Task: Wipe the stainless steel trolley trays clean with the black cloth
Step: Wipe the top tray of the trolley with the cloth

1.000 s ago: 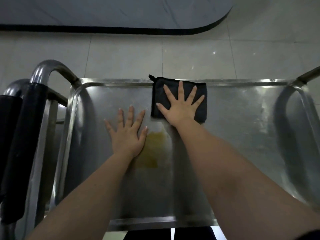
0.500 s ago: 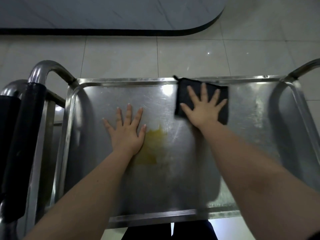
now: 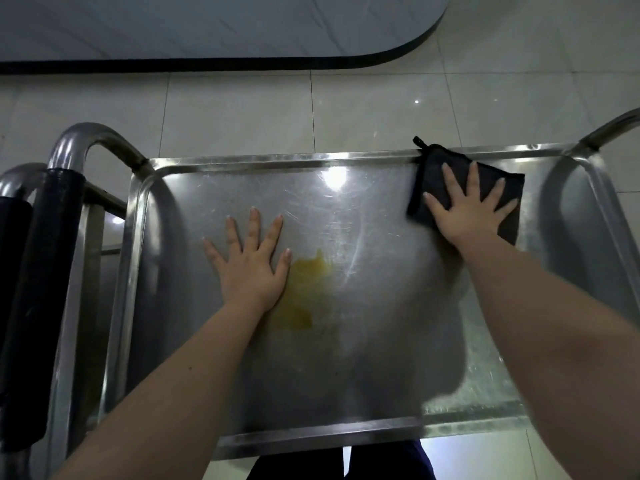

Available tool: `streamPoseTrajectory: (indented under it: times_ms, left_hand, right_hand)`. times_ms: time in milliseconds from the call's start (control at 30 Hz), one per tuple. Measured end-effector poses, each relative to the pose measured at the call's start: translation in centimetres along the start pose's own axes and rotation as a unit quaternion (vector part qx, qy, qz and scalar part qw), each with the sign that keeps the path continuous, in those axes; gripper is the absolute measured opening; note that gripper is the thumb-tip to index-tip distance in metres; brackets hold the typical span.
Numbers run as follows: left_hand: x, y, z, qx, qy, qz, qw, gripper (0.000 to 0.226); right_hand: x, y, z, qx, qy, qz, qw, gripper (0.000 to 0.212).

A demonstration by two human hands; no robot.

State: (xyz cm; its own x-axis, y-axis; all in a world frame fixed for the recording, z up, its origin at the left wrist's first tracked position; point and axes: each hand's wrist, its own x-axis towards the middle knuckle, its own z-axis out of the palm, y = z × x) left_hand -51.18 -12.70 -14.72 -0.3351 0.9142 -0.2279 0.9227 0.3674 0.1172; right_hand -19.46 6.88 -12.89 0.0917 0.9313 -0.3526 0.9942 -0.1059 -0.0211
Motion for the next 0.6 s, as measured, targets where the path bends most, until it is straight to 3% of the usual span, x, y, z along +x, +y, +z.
streamPoseTrajectory:
  times_ms: [67,200,267,367,500,600]
  left_hand:
    - [0.1,0.0,-0.1,-0.001,-0.004,0.001,1.000,0.059]
    - [0.0,-0.1,-0.2,0.005,-0.004,-0.010,1.000,0.060]
    - [0.0,-0.1,-0.1,0.006,-0.003,-0.011,1.000,0.061]
    - [0.0,-0.1,0.1,-0.004,-0.004,-0.005,1.000,0.060]
    - [0.0,0.1,0.2,-0.013,-0.001,-0.001,1.000,0.059]
    - [0.1,0.1,0.0,-0.013,-0.002,0.002,1.000,0.058]
  right_hand:
    - [-1.2,-3.8,0.7,-0.008,0.011,-0.038,0.999,0.083]
    - [-7.2,-14.4,4.3,-0.065,0.008,-0.254,0.965,0.080]
    - [-8.8,-15.6,5.0,-0.078,0.005,-0.302,0.950,0.075]
    - [-6.6,-10.5,4.0,-0.063,0.016,-0.251,0.966,0.076]
    - [-4.9,1.2,2.0,-0.025,0.007,-0.060,0.998,0.090]
    - [-6.9,1.8,2.4,-0.008,-0.013,-0.011,1.000,0.090]
